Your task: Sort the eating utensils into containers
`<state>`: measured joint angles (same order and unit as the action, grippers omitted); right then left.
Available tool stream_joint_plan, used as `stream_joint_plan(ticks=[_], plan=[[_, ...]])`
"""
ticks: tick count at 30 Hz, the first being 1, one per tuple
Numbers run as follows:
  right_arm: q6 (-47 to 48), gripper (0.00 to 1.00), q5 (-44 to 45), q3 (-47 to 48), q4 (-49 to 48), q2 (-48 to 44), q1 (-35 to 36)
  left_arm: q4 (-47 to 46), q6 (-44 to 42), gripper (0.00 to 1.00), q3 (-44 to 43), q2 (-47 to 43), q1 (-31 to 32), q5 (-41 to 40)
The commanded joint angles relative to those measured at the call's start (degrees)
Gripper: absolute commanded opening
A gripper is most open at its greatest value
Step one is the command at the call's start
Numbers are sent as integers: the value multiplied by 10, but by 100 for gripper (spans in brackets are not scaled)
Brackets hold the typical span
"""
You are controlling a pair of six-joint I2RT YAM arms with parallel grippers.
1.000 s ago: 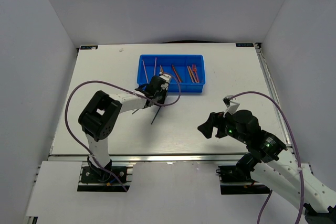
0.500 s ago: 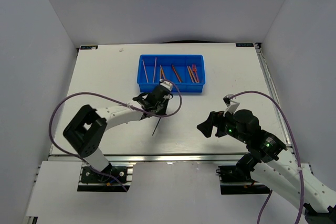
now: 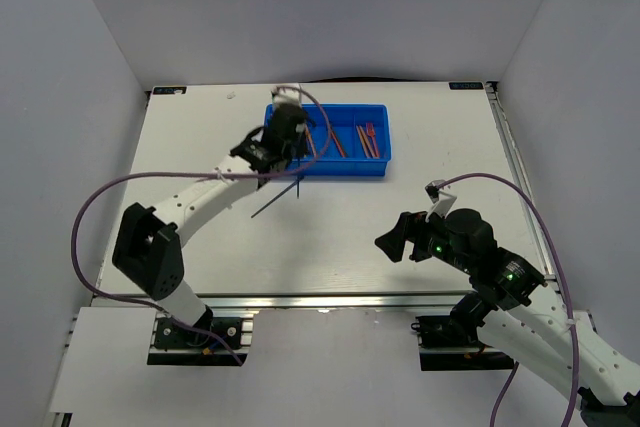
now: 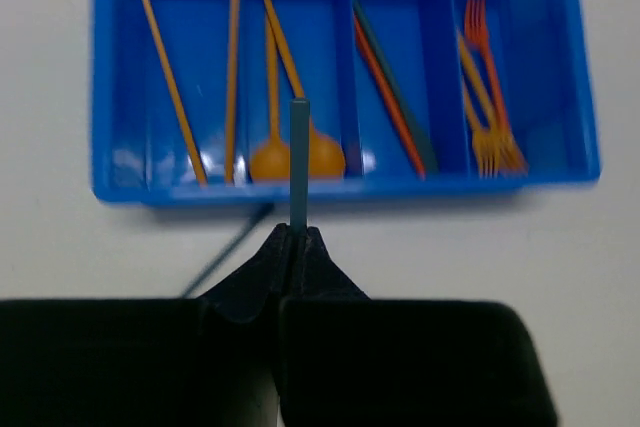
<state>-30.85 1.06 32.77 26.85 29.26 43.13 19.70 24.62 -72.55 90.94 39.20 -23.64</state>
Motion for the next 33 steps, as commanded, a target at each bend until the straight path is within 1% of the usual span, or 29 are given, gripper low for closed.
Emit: stream_joint_plan(ticks=[1,3,4,6,8,10,12,17,18,20,21,24,31,33], plan=[[4,89,-5,1,-17,0,-1,-4,13,0,-94,26,-67,-36],[6,89,-2,-1,-16,-2,-1,-16,2,0,-129,52,-103,-28],[6,89,-1,-2,-17,-3,0,-26,-3,0,-163,83,-112,-24],[6,89,-1,-3,-24,-3,0,-38,-17,0,-194,118,-140,-17],[6,89,-4,-3,-29,3,-1,-71,-33,0,-218,160,-159,-11],[8,89,-5,-1,-32,11,-1,-113,-48,0,-226,183,-170,19],[13,89,-5,-1,-35,21,0,-147,-52,0,-239,209,-180,20],[25,89,0,-1,-33,36,-1,-189,-27,0,-245,238,-201,45],[26,89,2,-1,-31,38,-1,-193,-27,0,-240,241,-201,47],[32,89,7,0,-27,38,-1,-230,-25,0,-218,238,-201,46],[33,89,9,0,-26,39,0,-252,-20,0,-192,231,-202,43],[38,89,16,2,-24,42,-1,-281,-6,0,-153,224,-202,48],[42,89,10,7,-26,57,-1,-296,34,0,-103,199,-201,74],[42,89,8,7,-26,52,-1,-302,35,16,-95,192,-202,89]])
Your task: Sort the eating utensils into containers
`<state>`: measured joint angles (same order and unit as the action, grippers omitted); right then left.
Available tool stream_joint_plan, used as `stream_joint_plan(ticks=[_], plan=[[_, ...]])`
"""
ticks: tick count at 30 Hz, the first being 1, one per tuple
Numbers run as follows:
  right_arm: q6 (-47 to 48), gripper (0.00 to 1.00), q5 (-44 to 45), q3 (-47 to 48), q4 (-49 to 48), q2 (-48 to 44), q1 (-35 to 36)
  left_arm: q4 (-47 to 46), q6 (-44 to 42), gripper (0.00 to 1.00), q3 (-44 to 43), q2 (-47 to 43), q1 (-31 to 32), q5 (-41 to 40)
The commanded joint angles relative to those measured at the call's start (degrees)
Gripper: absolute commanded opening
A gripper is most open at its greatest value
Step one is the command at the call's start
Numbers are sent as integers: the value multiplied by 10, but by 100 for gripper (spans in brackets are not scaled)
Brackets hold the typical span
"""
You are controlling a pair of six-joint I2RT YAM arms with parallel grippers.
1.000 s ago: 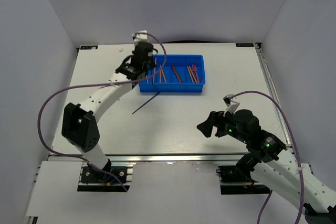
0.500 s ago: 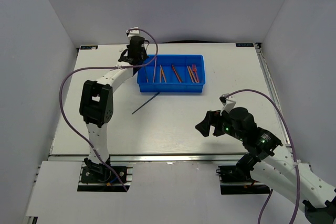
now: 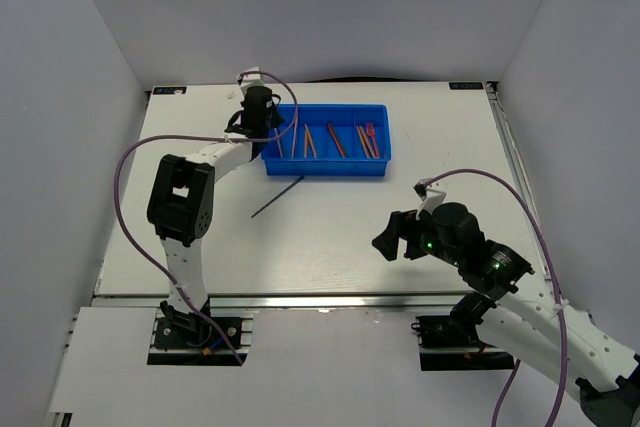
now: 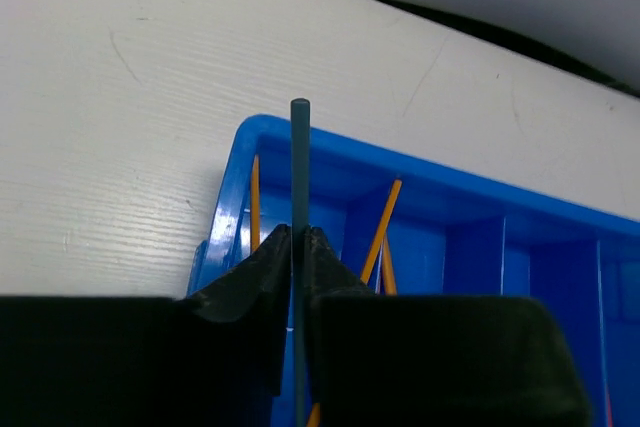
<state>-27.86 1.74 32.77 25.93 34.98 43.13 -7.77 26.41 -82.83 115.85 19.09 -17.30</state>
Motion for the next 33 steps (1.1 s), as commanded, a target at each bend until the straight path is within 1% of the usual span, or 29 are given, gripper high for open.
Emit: stream_joint_plan(ticks=[1,4,7,8,10,12,13,14,15,16,17,18,20,21,23,24,25,26,27,29,30,32,33], plan=[[11,89,0,7,-17,-6,-1,-26,18,22,12,-60,-1,32],[9,89,-2,7,-16,-15,-1,-18,22,39,21,-77,0,42],[8,89,-4,10,-12,-19,-1,-30,24,56,50,-120,0,56],[7,89,-5,11,-11,-20,-2,-32,20,60,62,-148,0,56],[7,89,-6,15,-7,-22,-1,-16,6,67,64,-174,0,51],[6,89,-5,17,-4,-27,-1,11,-14,74,63,-213,0,39],[5,89,-5,17,-3,-29,-1,24,-35,97,62,-224,0,39],[5,89,-5,17,-3,-35,-1,43,-50,98,58,-231,0,43],[4,89,-6,16,-3,-38,-1,100,-66,98,37,-238,0,50],[3,89,-6,14,-4,-40,-1,132,-85,98,25,-238,0,53],[3,89,-7,10,-4,-47,-1,194,-109,98,15,-238,0,60],[2,89,-7,7,-6,-48,-1,226,-124,98,6,-239,0,87],[1,89,-9,3,-7,-54,-1,273,-161,95,13,-251,0,118],[0,89,-10,-1,-8,-55,0,315,-170,94,19,-257,0,139],[-1,89,-12,-4,-8,-58,-1,345,-198,92,48,-272,0,170],[-1,89,-12,-7,-8,-59,-1,361,-208,87,59,-275,0,198],[-1,89,-12,-8,-8,-59,-1,365,-217,85,80,-279,2,238],[-1,89,-12,-9,-8,-61,-1,368,-238,84,92,-286,7,251],[-1,89,-11,-10,-8,-62,-1,363,-247,82,101,-288,14,253],[-2,89,-12,-13,-9,-66,-1,344,-261,80,128,-294,38,219],[-4,89,-29,-14,-11,-68,-1,326,-262,76,134,-291,44,214],[-7,89,-32,-17,-12,-74,-1,293,-262,73,158,-287,52,220],[-9,89,-32,-19,-12,-76,-1,257,-262,72,167,-283,54,221]])
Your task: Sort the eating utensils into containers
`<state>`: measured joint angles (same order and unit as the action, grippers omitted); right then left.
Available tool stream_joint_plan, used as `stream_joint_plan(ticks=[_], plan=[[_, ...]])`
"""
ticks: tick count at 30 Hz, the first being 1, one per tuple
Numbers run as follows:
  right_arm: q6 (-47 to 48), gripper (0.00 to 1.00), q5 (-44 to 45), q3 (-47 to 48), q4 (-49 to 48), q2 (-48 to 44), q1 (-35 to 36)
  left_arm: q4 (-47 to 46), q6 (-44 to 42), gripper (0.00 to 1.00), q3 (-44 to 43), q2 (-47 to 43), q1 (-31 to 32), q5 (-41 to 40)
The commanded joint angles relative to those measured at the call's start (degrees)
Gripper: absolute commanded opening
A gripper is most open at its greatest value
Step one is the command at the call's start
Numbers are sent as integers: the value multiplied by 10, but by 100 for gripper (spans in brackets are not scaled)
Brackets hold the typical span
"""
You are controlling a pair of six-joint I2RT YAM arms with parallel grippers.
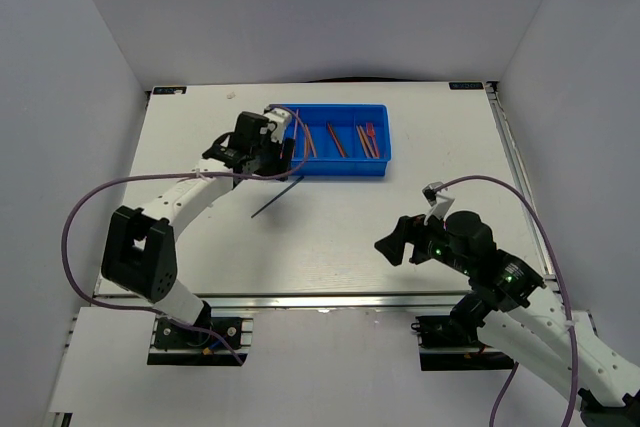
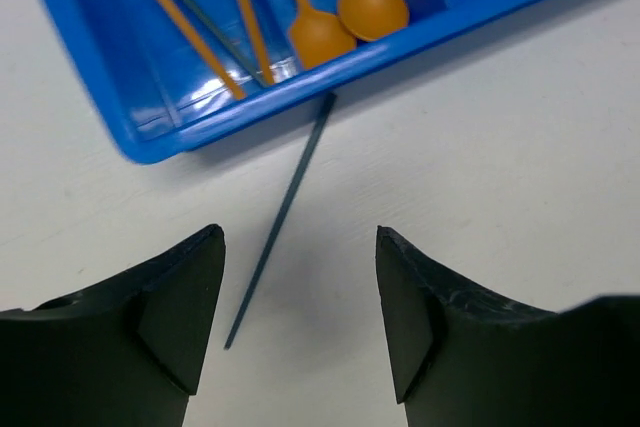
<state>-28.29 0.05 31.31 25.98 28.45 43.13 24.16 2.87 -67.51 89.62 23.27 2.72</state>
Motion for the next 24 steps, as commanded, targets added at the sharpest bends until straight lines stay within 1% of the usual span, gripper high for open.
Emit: stream_joint_plan(ticks=[1,2,3,6,8,11,12,15,24], plan=[[-7,89,-16,-5,-13,-14,-1,-84,-26,71,26,-21,18,19],[-8,89,-17,-6,-13,-20,-1,-107,-26,70,38,-22,20,19],[-9,89,-18,-7,-12,-23,-1,-153,-26,70,64,-23,23,18],[-11,89,-22,-6,-10,-29,-1,-220,-26,68,99,-25,31,16],[-10,89,-20,-2,-5,-30,-1,-237,-27,67,106,-10,34,7],[-4,89,-19,3,1,-29,-1,-237,-26,64,107,19,34,3],[-4,89,-18,5,2,-28,-1,-257,-42,63,109,24,34,2],[-2,89,-17,8,-1,-27,-1,-278,-43,63,116,41,34,6],[3,89,-17,6,-10,-16,-1,-312,-35,59,129,95,34,7]])
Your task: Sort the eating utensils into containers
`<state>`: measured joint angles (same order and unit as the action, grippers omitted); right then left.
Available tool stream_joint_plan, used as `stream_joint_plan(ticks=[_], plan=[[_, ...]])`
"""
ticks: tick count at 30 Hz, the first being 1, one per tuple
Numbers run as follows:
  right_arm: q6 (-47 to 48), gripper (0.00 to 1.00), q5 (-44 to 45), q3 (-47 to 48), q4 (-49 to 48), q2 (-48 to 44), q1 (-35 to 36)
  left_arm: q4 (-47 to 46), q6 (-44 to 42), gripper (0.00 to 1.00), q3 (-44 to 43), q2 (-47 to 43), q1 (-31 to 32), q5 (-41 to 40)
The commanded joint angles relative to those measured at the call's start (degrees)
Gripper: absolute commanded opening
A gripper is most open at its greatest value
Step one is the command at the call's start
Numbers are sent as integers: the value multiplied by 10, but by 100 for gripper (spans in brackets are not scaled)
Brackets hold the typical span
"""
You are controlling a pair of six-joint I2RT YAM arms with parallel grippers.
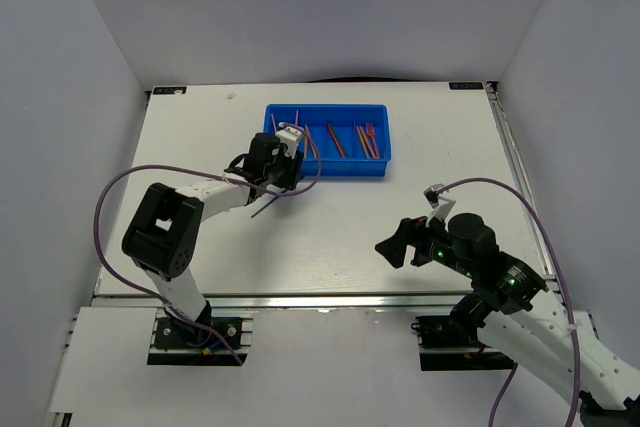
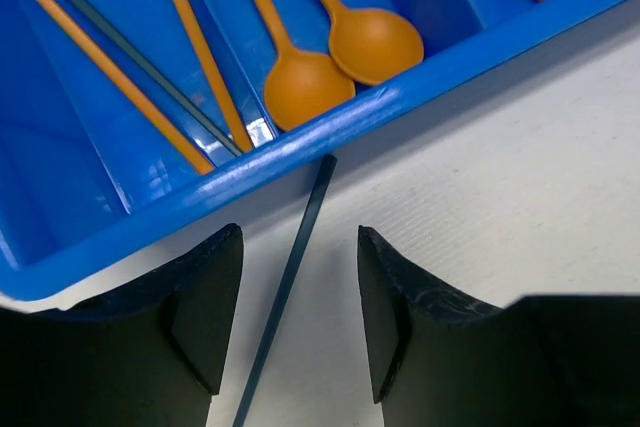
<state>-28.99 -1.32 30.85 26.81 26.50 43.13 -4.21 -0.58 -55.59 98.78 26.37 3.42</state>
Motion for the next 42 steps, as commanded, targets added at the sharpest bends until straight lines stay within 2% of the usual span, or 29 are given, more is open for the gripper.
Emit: stream_joint_plan(ticks=[1,14,18,21,22,27,31,32,37,42], plan=[[12,89,-3,11,-20,6,-1,-28,0,59,8,10,3,-1],[23,89,-3,10,-34,29,-1,-41,30,56,22,68,3,-10],[23,89,-4,6,-42,33,-1,-48,41,50,43,61,5,-5],[23,89,-5,7,-46,39,-1,-45,45,48,61,45,19,-26],[23,89,-8,8,-48,42,-1,-42,45,47,66,41,29,-57],[23,89,-13,7,-59,49,-1,-14,50,42,81,43,45,-70],[19,89,-16,8,-60,51,-1,-5,60,31,98,43,62,-72],[17,89,-16,7,-59,51,-1,-1,64,18,101,43,66,-82],[14,89,-15,4,-57,42,-1,5,78,15,121,29,99,-93],[10,89,-15,4,-51,37,-1,53,87,3,78,23,127,-92]])
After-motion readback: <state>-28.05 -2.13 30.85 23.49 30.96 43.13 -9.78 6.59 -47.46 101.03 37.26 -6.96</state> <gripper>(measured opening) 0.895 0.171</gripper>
